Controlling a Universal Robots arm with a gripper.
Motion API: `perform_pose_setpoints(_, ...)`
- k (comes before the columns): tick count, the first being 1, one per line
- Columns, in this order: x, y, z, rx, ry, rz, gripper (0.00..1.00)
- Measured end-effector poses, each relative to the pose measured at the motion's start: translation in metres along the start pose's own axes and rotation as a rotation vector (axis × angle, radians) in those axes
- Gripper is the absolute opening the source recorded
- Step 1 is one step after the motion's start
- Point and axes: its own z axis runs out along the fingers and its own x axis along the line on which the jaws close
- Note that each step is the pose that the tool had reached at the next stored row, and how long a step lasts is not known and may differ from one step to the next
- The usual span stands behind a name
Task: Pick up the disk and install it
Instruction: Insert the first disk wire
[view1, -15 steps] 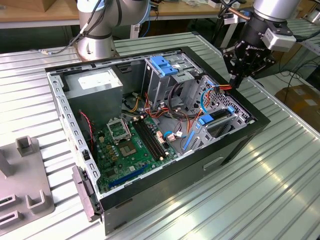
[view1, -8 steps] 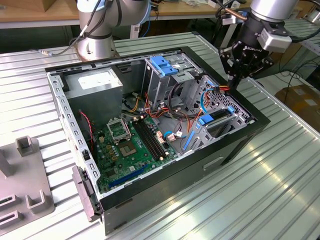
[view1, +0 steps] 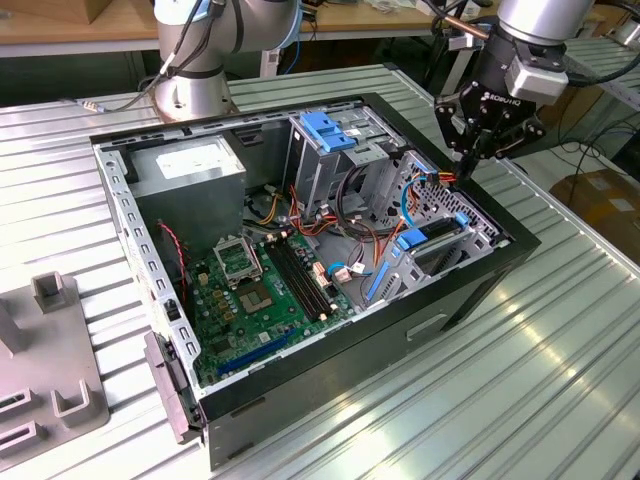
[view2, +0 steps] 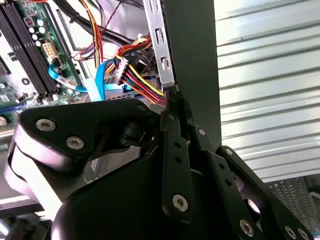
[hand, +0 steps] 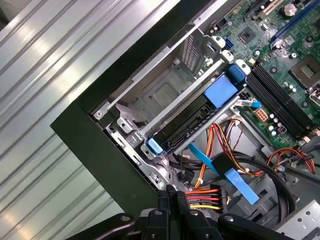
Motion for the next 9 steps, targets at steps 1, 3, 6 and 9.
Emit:
perform_pose_setpoints(1, 0.0, 0.0, 0.0003, -0.0013, -0.0002, 0.018, 0.18)
perform_pose_setpoints(3, 0.0, 0.0, 0.0007, -0.0036, -0.0004, 0.049, 0.18)
perform_pose_setpoints(6, -0.0001, 0.0, 0.0011, -0.006, -0.0006, 0.081, 0.18)
perform_pose_setpoints(9, -0.0019, 0.0018, 0.0013, -0.0071, -0.0008, 0.097, 0.18)
